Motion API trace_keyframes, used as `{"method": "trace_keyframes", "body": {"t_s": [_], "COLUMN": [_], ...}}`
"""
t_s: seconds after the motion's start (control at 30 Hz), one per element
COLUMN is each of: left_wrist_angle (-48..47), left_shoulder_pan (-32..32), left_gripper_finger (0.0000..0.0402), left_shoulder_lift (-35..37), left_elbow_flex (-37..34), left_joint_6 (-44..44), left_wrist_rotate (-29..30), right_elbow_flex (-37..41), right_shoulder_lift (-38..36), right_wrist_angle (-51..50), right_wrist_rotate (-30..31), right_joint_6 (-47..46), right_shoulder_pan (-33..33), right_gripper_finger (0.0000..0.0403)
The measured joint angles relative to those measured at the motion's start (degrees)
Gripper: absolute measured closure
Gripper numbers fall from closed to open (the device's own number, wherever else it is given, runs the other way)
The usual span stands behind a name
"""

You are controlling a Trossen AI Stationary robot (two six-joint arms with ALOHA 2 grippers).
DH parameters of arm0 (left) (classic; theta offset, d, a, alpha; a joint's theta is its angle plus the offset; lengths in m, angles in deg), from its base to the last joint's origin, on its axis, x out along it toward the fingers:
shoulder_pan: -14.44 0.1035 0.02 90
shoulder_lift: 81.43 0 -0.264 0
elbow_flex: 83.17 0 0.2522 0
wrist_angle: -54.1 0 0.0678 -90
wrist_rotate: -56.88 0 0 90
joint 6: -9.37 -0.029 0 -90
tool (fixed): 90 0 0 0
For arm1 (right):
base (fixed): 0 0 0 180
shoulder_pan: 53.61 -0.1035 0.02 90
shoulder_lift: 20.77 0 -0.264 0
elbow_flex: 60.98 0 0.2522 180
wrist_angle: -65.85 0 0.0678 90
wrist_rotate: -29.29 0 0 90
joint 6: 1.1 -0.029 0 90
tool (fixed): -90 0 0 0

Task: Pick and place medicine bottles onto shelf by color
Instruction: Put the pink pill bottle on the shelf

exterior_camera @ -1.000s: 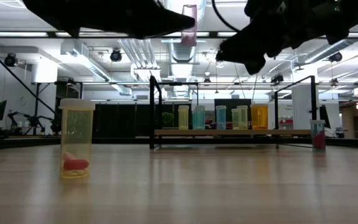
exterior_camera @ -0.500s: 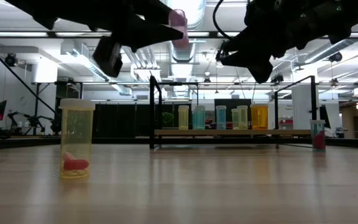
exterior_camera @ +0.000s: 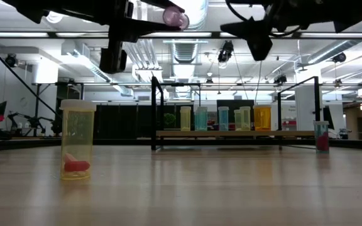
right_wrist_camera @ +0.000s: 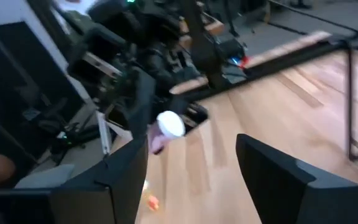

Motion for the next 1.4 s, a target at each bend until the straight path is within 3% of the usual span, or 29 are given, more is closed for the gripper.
{"method": "trace_keyframes", "body": {"t_s": [0.23,0.4,0.57,0.83,1.4], "left_wrist_angle": [0.5,2.7,8.9,9.0,10.2], "left_shoulder_pan": [-0.2,-0.1,-0.1,-0.1,0.4], "left_gripper_finger": [0.0336,0.0336,0.0336,0.0336,0.0336], "left_shoulder_lift": [-0.3,-3.0,-5.3,-4.9,-4.9], "left_elbow_flex": [0.0,0.3,-0.1,-0.3,0.2], "left_joint_6": [-19.2,-29.9,-30.3,-30.6,-33.0], "left_wrist_rotate": [0.0,0.0,0.0,0.2,0.2], "right_elbow_flex": [-0.8,-5.4,-8.8,-10.8,-11.0], "right_shoulder_lift": [7.9,14.1,18.0,17.2,17.1], "right_wrist_angle": [13.7,16.0,14.0,7.1,6.7], "right_wrist_rotate": [-0.9,-6.9,-9.3,-9.2,-9.2], "right_joint_6": [-0.6,0.9,5.2,7.4,5.8], "right_shoulder_pan": [-0.6,-0.6,-0.6,-0.6,-0.6], "right_gripper_finger": [0.0163,0.0164,0.0165,0.0176,0.0228]}}
